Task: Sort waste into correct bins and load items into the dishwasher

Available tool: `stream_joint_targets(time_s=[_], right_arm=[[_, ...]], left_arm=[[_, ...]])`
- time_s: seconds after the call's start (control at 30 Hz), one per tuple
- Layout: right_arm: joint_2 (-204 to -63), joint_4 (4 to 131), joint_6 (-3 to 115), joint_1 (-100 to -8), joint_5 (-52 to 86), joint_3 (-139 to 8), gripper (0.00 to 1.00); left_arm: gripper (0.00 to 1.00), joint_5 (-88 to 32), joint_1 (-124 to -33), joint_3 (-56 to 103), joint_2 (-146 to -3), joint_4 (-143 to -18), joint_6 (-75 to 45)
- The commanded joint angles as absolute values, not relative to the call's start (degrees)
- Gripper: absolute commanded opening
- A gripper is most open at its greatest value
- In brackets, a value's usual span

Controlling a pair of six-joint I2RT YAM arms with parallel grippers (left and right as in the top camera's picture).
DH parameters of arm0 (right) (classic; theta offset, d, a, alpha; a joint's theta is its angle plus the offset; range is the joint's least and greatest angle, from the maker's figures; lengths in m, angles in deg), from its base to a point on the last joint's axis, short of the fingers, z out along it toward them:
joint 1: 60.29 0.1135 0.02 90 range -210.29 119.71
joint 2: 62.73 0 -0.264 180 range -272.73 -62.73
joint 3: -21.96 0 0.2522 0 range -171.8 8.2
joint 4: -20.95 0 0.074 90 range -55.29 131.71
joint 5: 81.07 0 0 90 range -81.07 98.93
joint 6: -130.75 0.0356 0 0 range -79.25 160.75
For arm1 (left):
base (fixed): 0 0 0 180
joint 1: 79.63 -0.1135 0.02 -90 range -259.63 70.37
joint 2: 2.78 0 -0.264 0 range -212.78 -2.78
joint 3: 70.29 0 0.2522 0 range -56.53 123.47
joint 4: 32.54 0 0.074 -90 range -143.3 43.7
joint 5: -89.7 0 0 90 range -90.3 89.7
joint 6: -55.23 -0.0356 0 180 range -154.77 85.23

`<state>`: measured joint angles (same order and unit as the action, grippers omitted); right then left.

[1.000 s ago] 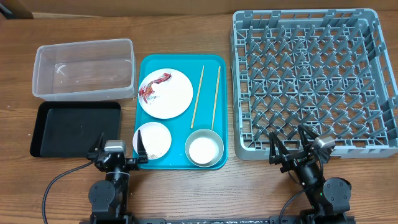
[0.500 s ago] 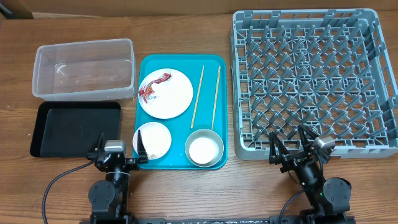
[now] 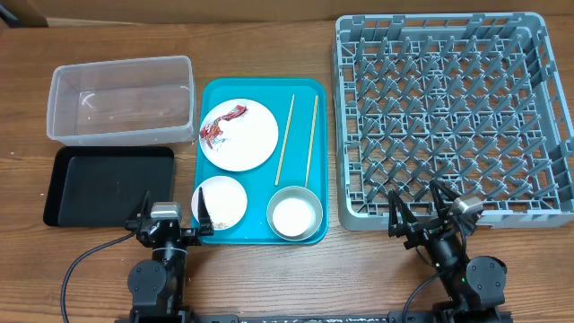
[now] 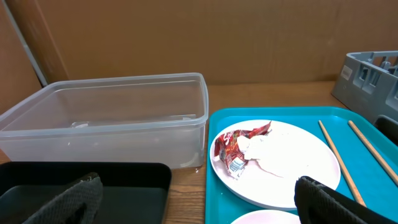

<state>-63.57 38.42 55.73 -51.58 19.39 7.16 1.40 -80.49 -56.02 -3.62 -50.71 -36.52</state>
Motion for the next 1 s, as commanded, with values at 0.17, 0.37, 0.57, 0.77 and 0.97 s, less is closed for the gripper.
stream_joint_targets(time_s=[0.17, 0.37, 0.57, 0.77, 0.97], right_arm=[[-62.92, 38.22, 55.8, -51.29, 19.31, 7.75, 1.0], [-62.92, 38.22, 55.8, -51.29, 19.31, 7.75, 1.0], [-62.92, 38.22, 55.82, -51.29, 19.37, 7.75, 1.0], [-62.92, 37.65, 55.82, -51.29, 22.06, 7.73, 1.0], [-62.92, 38.11, 55.82, -51.29, 26.06, 5.15, 1.0]], left_arm=[[1.0, 2.43, -80.75, -56.26, -3.14, -50.47, -38.45], [1.0, 2.19, -80.73, -56.26, -3.14, -50.34, -39.45], [0.99, -5.42, -80.73, -56.26, -3.14, -50.25, -37.49], [1.0, -19.67, -80.73, -56.26, -3.14, -45.35, -34.78], [1.0, -25.97, -80.73, -53.94, -3.14, -37.46, -30.4]])
